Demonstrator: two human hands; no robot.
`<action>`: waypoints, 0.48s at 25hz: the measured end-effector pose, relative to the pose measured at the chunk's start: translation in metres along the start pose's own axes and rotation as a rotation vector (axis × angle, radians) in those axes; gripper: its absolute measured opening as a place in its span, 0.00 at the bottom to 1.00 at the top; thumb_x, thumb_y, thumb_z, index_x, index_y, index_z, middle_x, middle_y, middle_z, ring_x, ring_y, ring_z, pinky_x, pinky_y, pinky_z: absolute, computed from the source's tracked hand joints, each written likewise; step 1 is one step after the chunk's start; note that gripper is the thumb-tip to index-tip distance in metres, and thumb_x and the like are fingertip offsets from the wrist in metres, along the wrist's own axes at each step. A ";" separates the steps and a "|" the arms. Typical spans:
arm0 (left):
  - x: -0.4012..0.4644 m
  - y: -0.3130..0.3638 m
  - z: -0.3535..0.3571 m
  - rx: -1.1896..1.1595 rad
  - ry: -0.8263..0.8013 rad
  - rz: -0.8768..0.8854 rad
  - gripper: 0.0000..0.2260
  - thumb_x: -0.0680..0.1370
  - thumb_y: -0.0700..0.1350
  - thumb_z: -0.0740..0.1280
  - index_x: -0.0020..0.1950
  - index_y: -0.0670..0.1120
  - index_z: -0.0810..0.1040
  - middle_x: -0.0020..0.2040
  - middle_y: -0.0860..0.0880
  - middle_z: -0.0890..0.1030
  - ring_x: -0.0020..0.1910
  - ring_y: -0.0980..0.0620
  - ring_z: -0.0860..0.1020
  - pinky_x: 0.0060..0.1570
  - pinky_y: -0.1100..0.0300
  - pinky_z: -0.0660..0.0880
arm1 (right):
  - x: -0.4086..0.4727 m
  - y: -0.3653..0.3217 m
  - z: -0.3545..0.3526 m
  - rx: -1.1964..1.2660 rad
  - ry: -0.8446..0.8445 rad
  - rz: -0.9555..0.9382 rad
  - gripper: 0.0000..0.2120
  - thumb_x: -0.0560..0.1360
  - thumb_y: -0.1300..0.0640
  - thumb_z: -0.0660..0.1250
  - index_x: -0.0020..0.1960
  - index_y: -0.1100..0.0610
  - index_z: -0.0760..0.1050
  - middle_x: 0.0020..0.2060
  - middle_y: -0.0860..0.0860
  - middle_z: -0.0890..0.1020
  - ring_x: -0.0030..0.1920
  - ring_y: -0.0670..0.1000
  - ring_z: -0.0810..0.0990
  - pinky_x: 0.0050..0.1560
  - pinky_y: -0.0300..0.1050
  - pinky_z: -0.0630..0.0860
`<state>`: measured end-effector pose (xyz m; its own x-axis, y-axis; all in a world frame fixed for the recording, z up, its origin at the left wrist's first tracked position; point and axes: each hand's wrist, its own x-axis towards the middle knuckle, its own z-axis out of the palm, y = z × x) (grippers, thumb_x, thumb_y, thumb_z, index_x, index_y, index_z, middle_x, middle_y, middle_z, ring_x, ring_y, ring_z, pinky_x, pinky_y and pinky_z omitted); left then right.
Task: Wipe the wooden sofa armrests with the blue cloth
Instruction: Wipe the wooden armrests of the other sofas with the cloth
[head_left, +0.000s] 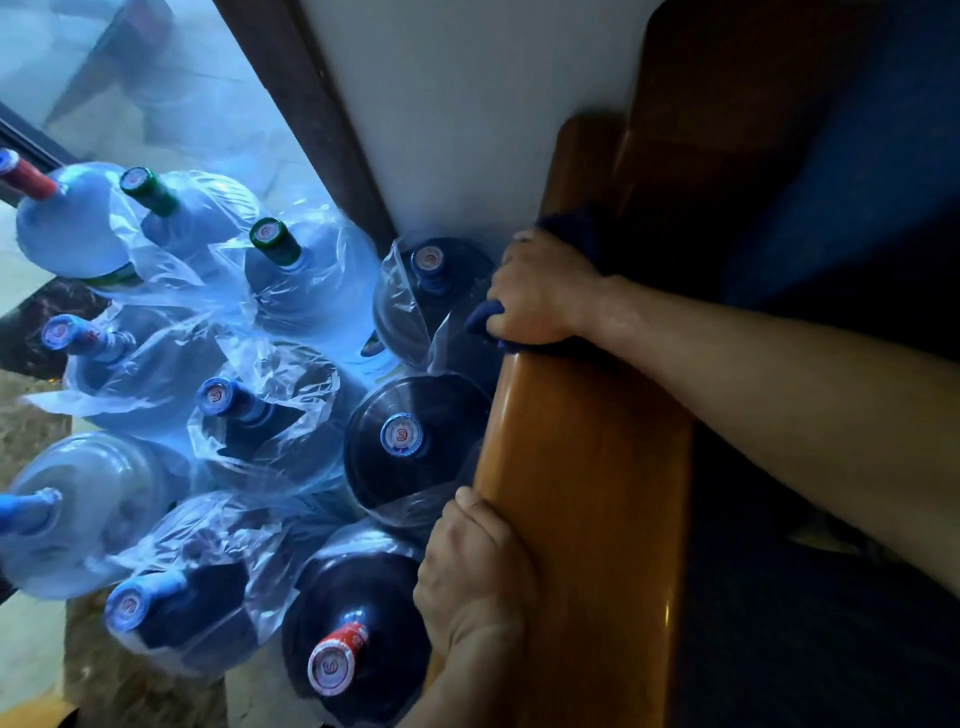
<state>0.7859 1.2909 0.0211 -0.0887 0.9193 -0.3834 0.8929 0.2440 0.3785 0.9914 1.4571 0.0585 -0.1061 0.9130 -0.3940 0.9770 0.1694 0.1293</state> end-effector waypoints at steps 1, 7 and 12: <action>0.001 0.007 -0.005 -0.061 -0.004 -0.046 0.16 0.83 0.56 0.50 0.47 0.55 0.75 0.41 0.52 0.77 0.41 0.48 0.76 0.46 0.49 0.72 | -0.007 -0.012 0.006 -0.030 -0.051 -0.062 0.23 0.75 0.39 0.54 0.44 0.51 0.82 0.50 0.51 0.87 0.56 0.55 0.80 0.68 0.56 0.66; 0.005 -0.002 -0.006 -0.386 0.038 -0.103 0.12 0.83 0.48 0.57 0.45 0.50 0.78 0.37 0.57 0.70 0.41 0.51 0.70 0.45 0.57 0.64 | -0.099 -0.102 0.049 0.394 0.183 -0.010 0.22 0.77 0.42 0.62 0.63 0.53 0.82 0.66 0.48 0.82 0.77 0.54 0.67 0.81 0.53 0.48; -0.006 -0.076 -0.022 -0.817 -0.146 -0.092 0.19 0.80 0.56 0.56 0.42 0.47 0.81 0.39 0.51 0.85 0.44 0.45 0.81 0.48 0.51 0.76 | -0.208 -0.185 0.088 0.428 0.239 -0.171 0.27 0.80 0.40 0.60 0.78 0.47 0.69 0.81 0.49 0.65 0.83 0.59 0.56 0.82 0.61 0.50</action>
<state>0.7090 1.2740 0.0134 -0.0372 0.8490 -0.5270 0.2783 0.5153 0.8105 0.8486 1.2030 0.0368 -0.2614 0.9533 -0.1513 0.9248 0.2025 -0.3221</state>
